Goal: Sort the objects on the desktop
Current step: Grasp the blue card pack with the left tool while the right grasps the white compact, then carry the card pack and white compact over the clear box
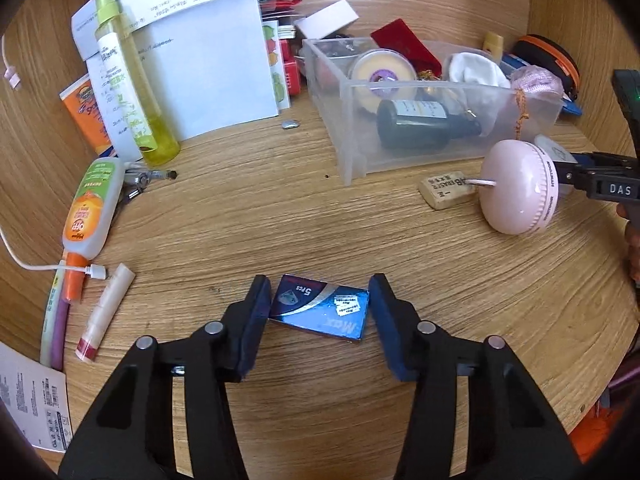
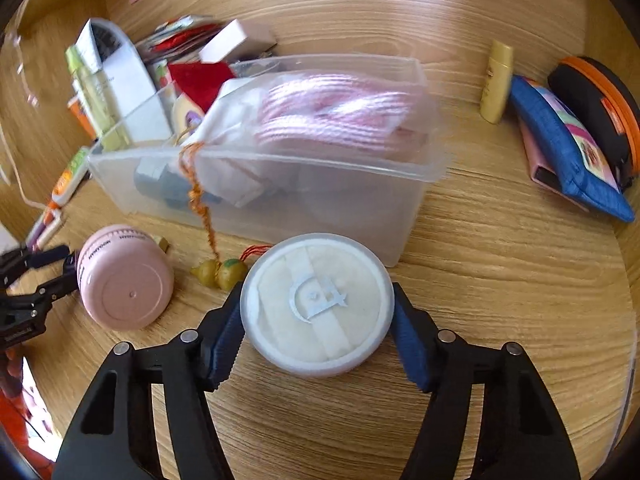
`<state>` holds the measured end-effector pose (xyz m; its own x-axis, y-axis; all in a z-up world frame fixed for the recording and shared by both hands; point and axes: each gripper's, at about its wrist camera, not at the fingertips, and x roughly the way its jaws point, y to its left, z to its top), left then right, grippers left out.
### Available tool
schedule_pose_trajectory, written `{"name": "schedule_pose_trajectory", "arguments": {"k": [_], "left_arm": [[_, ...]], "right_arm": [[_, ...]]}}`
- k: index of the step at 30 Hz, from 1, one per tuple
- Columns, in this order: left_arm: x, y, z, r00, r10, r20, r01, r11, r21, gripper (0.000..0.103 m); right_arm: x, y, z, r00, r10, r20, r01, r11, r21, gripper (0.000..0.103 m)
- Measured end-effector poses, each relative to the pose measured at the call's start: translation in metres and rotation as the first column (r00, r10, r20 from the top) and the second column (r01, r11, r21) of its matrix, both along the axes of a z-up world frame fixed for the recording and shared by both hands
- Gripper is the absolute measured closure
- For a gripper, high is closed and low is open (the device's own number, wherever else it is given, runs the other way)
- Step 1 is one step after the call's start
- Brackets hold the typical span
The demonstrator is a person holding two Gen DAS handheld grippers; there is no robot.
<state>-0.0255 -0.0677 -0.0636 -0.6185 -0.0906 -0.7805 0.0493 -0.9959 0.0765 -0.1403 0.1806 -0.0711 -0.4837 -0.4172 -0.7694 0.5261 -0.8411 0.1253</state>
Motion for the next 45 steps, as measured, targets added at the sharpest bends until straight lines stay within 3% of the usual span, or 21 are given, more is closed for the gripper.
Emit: {"name": "schedule_pose_trajectory", "arguments": {"k": [9, 14, 18, 25, 31, 39, 45], "left_arm": [[0.012, -0.019, 0.003, 0.997, 0.078, -0.016, -0.076, 0.993, 0.089, 0.053], [0.018, -0.031, 0.009, 0.991, 0.129, -0.039, -0.121, 0.98, 0.16, 0.053], [0.02, -0.037, 0.028, 0.983, 0.155, -0.096, -0.14, 0.979, 0.152, 0.053], [0.011, -0.049, 0.055, 0.972, 0.173, -0.157, -0.152, 0.979, 0.137, 0.053], [-0.01, -0.05, 0.071, 0.972, 0.135, -0.192, -0.103, 0.981, 0.165, 0.053], [-0.054, -0.037, 0.08, 0.978, 0.097, -0.183, -0.067, 0.984, 0.166, 0.053], [-0.08, -0.021, 0.095, 0.976, 0.053, -0.21, -0.013, 0.982, 0.187, 0.053]], "right_arm": [[0.003, 0.043, 0.021, 0.994, -0.108, 0.001, 0.107, 0.982, -0.153, 0.04], [-0.006, 0.061, 0.031, 0.985, -0.174, -0.008, 0.17, 0.971, -0.165, 0.04], [-0.004, 0.077, 0.04, 0.98, -0.195, -0.029, 0.188, 0.968, -0.169, 0.04], [-0.004, 0.074, 0.063, 0.98, -0.173, -0.103, 0.152, 0.972, -0.181, 0.04], [-0.009, 0.061, 0.082, 0.98, -0.132, -0.152, 0.097, 0.972, -0.215, 0.04], [-0.013, 0.035, 0.099, 0.974, -0.066, -0.215, 0.019, 0.977, -0.213, 0.04], [-0.025, 0.021, 0.111, 0.975, -0.042, -0.216, -0.014, 0.968, -0.251, 0.04]]}}
